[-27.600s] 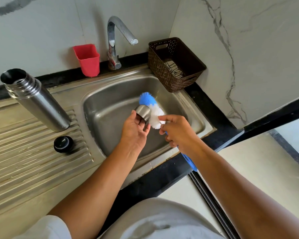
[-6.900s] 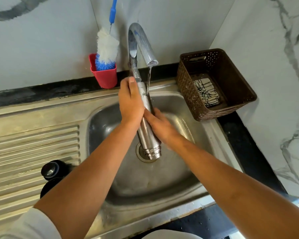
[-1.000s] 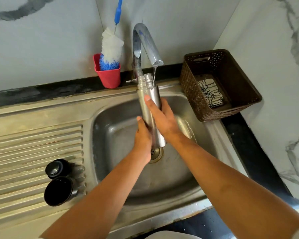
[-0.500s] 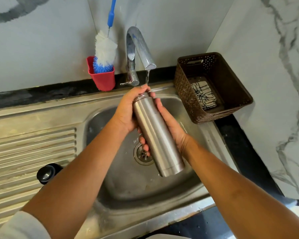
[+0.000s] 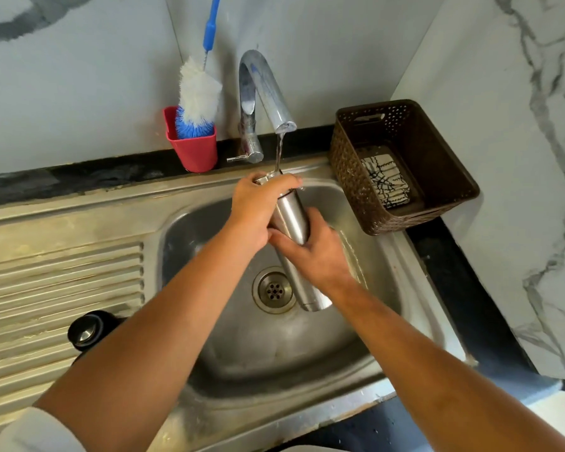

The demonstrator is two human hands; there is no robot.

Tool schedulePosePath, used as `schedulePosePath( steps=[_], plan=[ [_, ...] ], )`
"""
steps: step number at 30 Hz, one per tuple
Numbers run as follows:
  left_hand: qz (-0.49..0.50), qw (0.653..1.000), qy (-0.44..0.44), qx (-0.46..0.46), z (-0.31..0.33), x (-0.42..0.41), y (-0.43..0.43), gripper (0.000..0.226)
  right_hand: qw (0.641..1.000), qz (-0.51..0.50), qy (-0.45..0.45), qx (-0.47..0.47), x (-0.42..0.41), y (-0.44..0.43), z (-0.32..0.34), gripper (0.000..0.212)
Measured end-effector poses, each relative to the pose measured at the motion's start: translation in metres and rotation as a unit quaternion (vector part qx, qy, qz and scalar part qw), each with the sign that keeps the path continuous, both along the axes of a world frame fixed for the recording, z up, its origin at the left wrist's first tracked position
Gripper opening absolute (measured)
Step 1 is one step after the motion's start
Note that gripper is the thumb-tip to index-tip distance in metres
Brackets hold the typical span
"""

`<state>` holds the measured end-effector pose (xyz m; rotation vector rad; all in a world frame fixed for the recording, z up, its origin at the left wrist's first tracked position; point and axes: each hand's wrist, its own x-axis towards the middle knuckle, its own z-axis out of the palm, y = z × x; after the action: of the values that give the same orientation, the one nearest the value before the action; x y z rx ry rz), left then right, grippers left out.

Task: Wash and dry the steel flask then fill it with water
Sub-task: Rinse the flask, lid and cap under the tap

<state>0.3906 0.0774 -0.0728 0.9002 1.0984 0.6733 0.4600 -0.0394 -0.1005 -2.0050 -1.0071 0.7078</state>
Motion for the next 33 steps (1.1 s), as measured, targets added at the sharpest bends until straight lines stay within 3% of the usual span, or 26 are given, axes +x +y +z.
schedulePosePath(
  steps=[3, 6, 9, 11, 13, 15, 17, 19, 21, 24, 27, 29, 31, 33],
  plan=[
    [-0.126, 0.987, -0.098, -0.003, 0.005, -0.011, 0.013, 0.038, 0.981, 0.083, 0.177, -0.001, 0.007, 0.005, 0.009, 0.054],
    [-0.231, 0.952, -0.202, 0.010, 0.009, -0.018, 0.020, 0.020, 0.918, 0.143, 0.370, -0.012, 0.014, 0.006, 0.016, 0.047],
    [-0.271, 0.937, -0.221, -0.009, 0.012, -0.023, 0.017, 0.015, 0.854, 0.200, 0.479, -0.039, 0.015, 0.001, 0.018, 0.043],
    [-0.218, 0.964, -0.155, 0.009, 0.013, -0.018, 0.013, 0.018, 0.888, 0.154, 0.432, -0.028, 0.010, 0.003, 0.013, 0.043],
    [-0.094, 0.993, -0.050, 0.048, 0.011, -0.007, 0.005, 0.026, 0.951, 0.072, 0.301, -0.013, 0.000, 0.009, 0.009, 0.043],
    [0.038, 0.994, 0.051, 0.093, 0.005, 0.005, -0.005, 0.030, 0.986, -0.014, 0.164, -0.022, -0.012, 0.015, 0.007, 0.046],
    [0.094, 0.984, 0.091, 0.125, 0.003, 0.012, -0.013, 0.031, 0.995, -0.067, 0.067, -0.039, -0.019, 0.017, 0.008, 0.046],
    [0.069, 0.991, 0.070, 0.088, 0.005, 0.011, -0.006, 0.031, 0.995, -0.055, 0.072, -0.037, -0.016, 0.016, 0.008, 0.052],
    [-0.023, 0.999, -0.018, 0.037, 0.009, 0.002, 0.008, 0.029, 0.986, 0.012, 0.163, -0.022, -0.003, 0.015, 0.012, 0.058],
    [-0.183, 0.964, -0.191, -0.001, 0.015, -0.013, 0.024, 0.018, 0.922, 0.139, 0.360, -0.018, 0.016, 0.012, 0.027, 0.050],
    [-0.242, 0.943, -0.228, -0.002, 0.018, -0.015, 0.025, 0.013, 0.866, 0.202, 0.455, -0.042, 0.024, 0.010, 0.030, 0.051],
    [-0.179, 0.968, -0.176, 0.007, 0.017, -0.011, 0.019, 0.014, 0.892, 0.156, 0.422, -0.039, 0.021, 0.012, 0.023, 0.050],
    [-0.062, 0.995, -0.074, 0.031, 0.012, -0.002, 0.009, 0.020, 0.946, 0.082, 0.313, -0.021, 0.010, 0.014, 0.015, 0.054],
    [0.047, 0.995, 0.044, 0.075, 0.002, 0.009, -0.003, 0.024, 0.984, -0.003, 0.177, -0.030, -0.006, 0.016, 0.007, 0.056]
  ],
)
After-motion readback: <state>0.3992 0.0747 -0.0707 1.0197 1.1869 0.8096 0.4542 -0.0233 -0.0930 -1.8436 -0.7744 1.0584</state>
